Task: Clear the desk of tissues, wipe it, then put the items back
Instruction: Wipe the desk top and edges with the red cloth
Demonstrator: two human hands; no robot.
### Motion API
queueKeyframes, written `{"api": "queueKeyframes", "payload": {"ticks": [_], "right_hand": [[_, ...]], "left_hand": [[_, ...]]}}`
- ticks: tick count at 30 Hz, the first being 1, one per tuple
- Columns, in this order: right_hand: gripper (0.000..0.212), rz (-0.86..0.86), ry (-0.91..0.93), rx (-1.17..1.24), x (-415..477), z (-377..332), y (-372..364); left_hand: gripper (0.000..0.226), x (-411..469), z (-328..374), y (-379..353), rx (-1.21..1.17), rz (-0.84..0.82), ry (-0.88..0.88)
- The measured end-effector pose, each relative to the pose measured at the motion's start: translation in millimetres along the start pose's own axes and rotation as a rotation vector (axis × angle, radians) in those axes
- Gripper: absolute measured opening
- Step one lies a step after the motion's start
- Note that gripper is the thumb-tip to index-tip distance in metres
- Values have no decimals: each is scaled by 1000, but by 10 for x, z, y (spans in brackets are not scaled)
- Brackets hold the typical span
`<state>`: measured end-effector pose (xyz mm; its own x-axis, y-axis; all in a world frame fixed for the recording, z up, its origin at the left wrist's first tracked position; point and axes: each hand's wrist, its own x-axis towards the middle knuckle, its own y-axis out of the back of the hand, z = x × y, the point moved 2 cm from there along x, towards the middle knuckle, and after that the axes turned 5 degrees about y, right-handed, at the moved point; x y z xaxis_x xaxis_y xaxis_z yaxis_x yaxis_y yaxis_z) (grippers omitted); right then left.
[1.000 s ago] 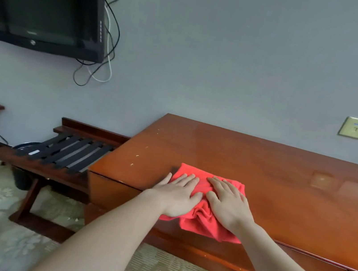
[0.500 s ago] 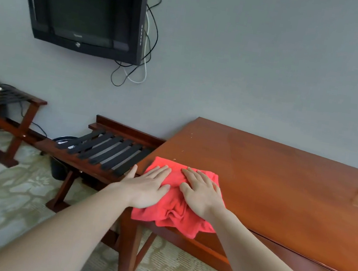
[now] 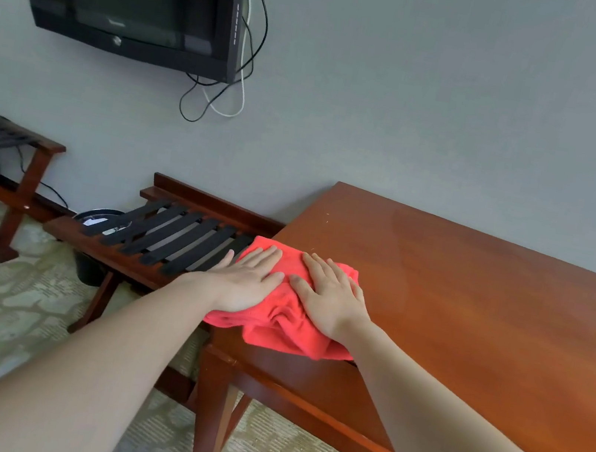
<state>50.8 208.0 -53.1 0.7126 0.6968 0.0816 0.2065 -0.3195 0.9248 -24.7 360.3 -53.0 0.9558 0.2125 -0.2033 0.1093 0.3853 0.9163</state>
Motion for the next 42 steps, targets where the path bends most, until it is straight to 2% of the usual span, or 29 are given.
{"api": "queueKeyframes", "payload": {"ticks": [10,18,23,35,37,40,42], "right_hand": [[58,19,-31,-8,702,479,118],[57,50,-86,-23,1711,1185,313],[56,114,-73,-45,2219,1466,391],[56,133,-121,-46,3181,2019,581],[59,144,-128,-57,3344,2131,613],[83,166,-135,-67,3575,2268,655],[87,188,-144,-61,3688,2355,680]], "left_hand": [[58,843,91,161,43,10,-40],[57,2241,210,421,78,9,-104],[58,2826,259,567,95,-29,-103],[60,4003,334,797,18,-43,-132],[60,4234,353,823,8,-40,-144],[59,4522,391,865,0,-35,-141],[59,4662,418,887,0,-36,-143]]}}
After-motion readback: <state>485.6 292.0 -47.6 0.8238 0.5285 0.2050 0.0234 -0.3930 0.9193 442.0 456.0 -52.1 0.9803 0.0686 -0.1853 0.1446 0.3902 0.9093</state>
